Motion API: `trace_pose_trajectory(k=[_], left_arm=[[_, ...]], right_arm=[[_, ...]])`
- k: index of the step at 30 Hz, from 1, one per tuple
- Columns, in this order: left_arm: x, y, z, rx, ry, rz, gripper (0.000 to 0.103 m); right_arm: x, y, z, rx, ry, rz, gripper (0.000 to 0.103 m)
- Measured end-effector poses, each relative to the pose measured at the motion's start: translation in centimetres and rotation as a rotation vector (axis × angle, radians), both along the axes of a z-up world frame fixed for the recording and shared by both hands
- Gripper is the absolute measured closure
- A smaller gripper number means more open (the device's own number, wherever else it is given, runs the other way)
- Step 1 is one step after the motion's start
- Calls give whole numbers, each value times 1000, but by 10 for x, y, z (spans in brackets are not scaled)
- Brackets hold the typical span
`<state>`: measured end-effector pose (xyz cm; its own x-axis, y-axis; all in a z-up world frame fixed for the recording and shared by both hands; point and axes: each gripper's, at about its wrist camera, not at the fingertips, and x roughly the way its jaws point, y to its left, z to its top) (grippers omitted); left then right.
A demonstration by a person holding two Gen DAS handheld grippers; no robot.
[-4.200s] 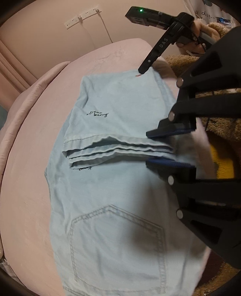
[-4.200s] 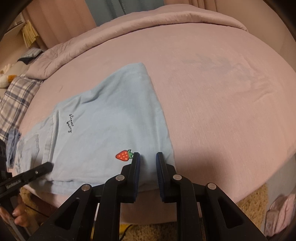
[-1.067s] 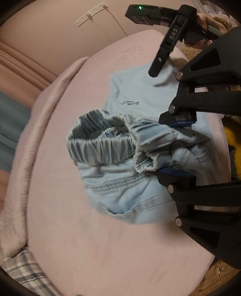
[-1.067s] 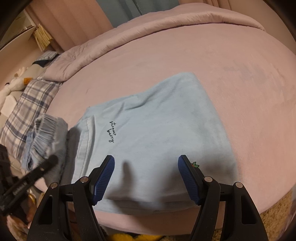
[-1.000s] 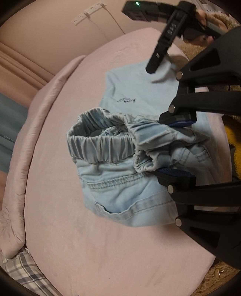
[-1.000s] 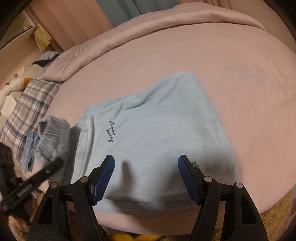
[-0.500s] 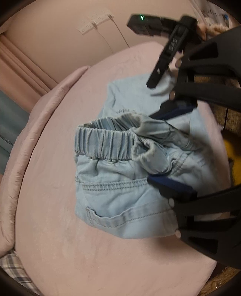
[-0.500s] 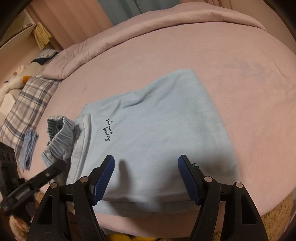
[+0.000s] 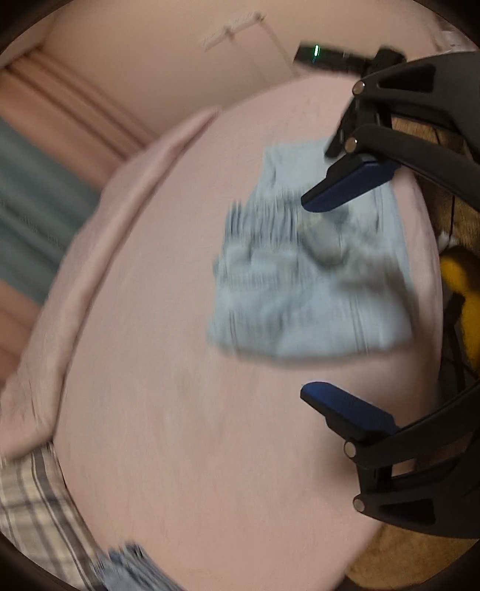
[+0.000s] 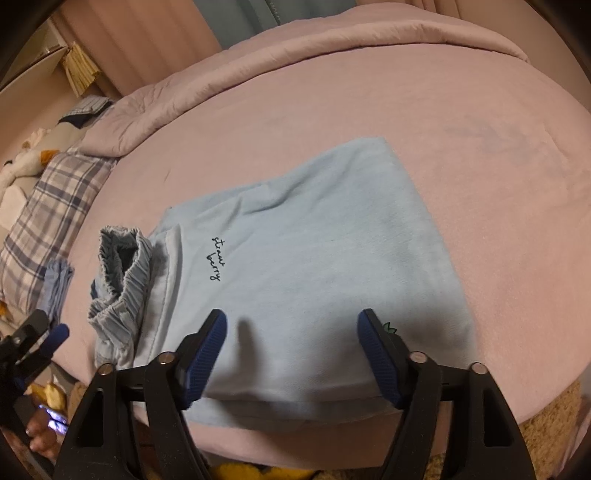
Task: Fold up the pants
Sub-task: 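Fold the waistband over the legs with the left gripper and release, then grasp the elastic waistband with the right gripper and lift it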
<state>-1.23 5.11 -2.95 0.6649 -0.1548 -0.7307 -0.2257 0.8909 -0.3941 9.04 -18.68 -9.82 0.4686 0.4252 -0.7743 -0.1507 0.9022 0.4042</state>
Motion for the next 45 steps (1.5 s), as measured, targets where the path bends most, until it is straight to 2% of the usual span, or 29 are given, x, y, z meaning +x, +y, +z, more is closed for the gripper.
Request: trace_pose_trajectory(k=[3, 7, 8, 10, 13, 16, 18, 21, 26, 37, 45], left_arm=[[-9, 13, -3, 48, 35, 61, 10], [-11, 26, -6, 27, 51, 88, 10], [-15, 28, -7, 26, 55, 93, 10], [-17, 32, -9, 25, 63, 104, 10], [-15, 35, -12, 21, 73, 106, 10], [-16, 35, -15, 30, 97, 111, 9], [-17, 35, -16, 44, 108, 111, 9], [-19, 37, -17, 45, 112, 110, 9], [-19, 40, -18, 40, 118, 113, 8], [-16, 45, -21, 25, 127, 115, 8], [-18, 50, -25, 15, 135, 128, 7]], right_arm=[[-1, 2, 4, -9, -8, 1, 20], [1, 9, 18, -19, -40, 21, 18], [1, 11, 22, -17, -51, 33, 14], [2, 18, 32, -7, -74, 62, 9], [3, 33, 46, 12, -107, 125, 8], [9, 54, 52, 59, -100, 193, 5], [13, 71, 51, 56, -91, 240, 4], [16, 98, 35, 1, -71, 286, 3], [18, 116, 12, 20, 17, 315, 3], [10, 120, 35, 71, -28, 338, 3], [9, 138, 30, 33, -32, 390, 3]])
